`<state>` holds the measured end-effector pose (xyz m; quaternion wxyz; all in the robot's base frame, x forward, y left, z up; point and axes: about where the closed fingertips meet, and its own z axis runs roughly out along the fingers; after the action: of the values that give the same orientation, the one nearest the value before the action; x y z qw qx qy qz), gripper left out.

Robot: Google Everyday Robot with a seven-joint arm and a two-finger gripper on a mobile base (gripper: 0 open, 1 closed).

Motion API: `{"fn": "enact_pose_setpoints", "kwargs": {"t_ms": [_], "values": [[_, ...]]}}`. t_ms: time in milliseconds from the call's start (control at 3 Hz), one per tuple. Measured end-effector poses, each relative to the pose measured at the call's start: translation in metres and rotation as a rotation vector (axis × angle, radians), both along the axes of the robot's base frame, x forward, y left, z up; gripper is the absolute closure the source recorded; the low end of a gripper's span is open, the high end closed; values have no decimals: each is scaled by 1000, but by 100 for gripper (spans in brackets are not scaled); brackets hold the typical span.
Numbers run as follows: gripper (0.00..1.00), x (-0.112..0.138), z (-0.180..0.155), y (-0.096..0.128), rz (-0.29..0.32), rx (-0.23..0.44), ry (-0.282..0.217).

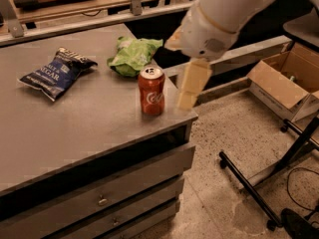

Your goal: Move coke can near blue chip bag

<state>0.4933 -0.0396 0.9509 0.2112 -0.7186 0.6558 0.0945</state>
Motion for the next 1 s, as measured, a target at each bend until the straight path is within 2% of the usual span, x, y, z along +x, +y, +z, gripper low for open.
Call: {"fn": "enact_pose_setpoints", "kwargs": {"t_ms": [333, 1000], "values": [[0, 9, -20, 37, 68, -7, 12], [0, 11, -26, 44, 76, -11, 21]]}}
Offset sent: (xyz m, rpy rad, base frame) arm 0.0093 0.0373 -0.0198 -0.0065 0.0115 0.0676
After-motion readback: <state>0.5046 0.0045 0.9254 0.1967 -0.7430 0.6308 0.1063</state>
